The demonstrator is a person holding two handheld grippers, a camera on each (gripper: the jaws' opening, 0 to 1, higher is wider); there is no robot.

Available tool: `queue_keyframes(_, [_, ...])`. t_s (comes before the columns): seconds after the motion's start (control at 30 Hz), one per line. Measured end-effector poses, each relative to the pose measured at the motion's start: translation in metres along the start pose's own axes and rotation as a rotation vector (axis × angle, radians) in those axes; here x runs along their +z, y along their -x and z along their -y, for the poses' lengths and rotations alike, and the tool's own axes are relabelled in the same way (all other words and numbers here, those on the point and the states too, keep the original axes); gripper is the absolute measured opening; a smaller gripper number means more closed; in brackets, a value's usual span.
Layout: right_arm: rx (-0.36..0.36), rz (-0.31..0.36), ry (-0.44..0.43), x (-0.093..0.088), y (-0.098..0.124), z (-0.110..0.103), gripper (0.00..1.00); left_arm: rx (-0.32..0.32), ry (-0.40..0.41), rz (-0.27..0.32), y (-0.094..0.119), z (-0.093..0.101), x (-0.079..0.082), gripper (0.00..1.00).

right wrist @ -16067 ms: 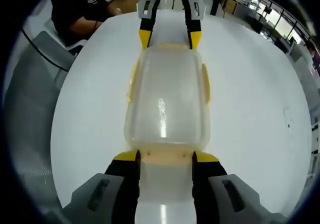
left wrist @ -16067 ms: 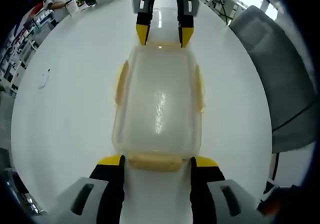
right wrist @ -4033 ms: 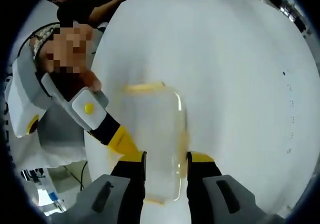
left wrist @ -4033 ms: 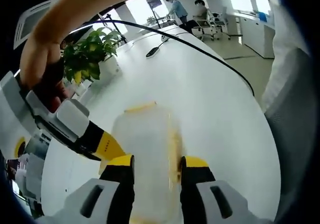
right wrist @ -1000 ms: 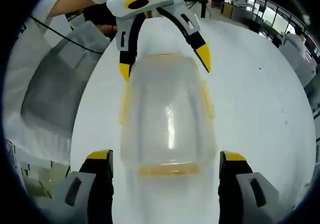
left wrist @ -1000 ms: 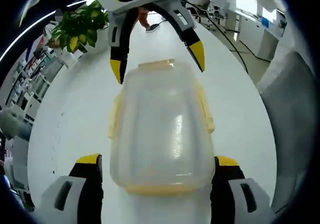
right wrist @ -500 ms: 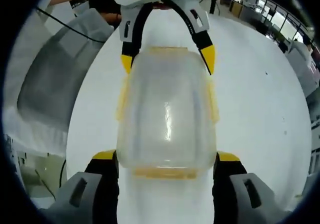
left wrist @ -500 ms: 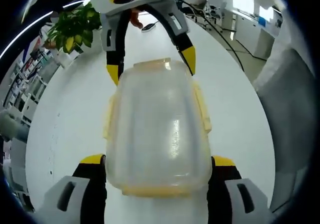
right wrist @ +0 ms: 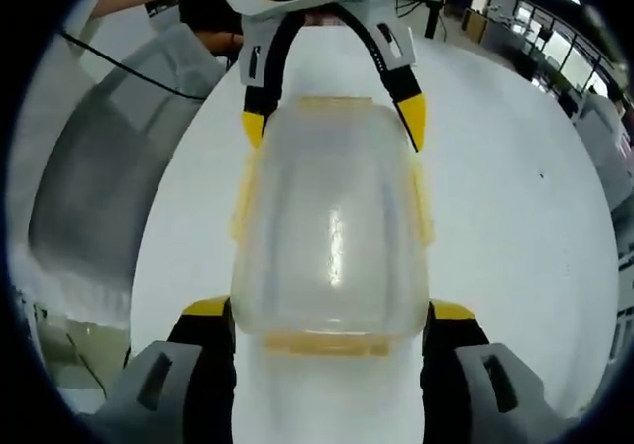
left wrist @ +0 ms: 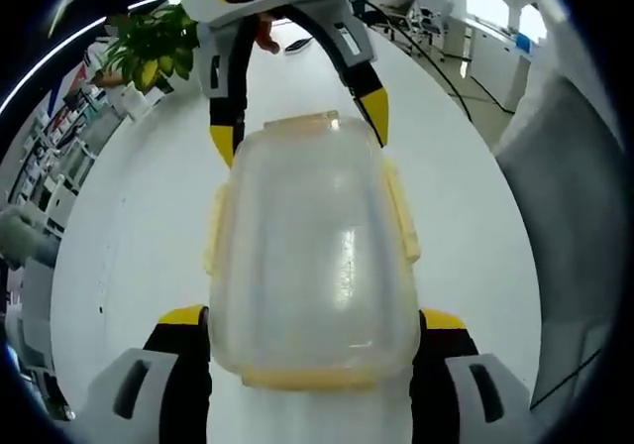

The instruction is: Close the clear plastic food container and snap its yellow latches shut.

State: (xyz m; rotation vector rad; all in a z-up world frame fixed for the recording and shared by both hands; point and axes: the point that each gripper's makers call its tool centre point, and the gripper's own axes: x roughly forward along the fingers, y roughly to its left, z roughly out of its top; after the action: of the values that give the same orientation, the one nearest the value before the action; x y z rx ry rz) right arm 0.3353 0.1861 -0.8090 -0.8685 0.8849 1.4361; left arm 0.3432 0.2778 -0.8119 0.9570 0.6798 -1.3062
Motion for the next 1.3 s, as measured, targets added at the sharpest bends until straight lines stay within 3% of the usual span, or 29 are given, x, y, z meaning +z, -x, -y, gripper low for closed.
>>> queue_keyframes(0.37, [0.015, 0.025, 0.020, 0.045, -0.021, -0.004, 0.75, 0.001, -0.006, -0.087, 0.025, 0.007, -0.047, 0.80])
queue_keyframes(0.57, [0.012, 0.055, 0.016, 0.063, -0.031, -0.008, 0.75, 0.010, -0.011, -0.099, 0.033, 0.010, -0.063, 0.81])
queue_keyframes(0.97, [0.017, 0.064, 0.043, 0.068, -0.033, -0.003, 0.76, 0.014, -0.001, -0.081, 0.034, 0.006, -0.066, 0.81])
queue_keyframes(1.3, [0.012, 0.072, 0.049, 0.072, -0.033, 0.023, 0.76, 0.019, 0.019, -0.063, 0.030, -0.022, -0.071, 0.83])
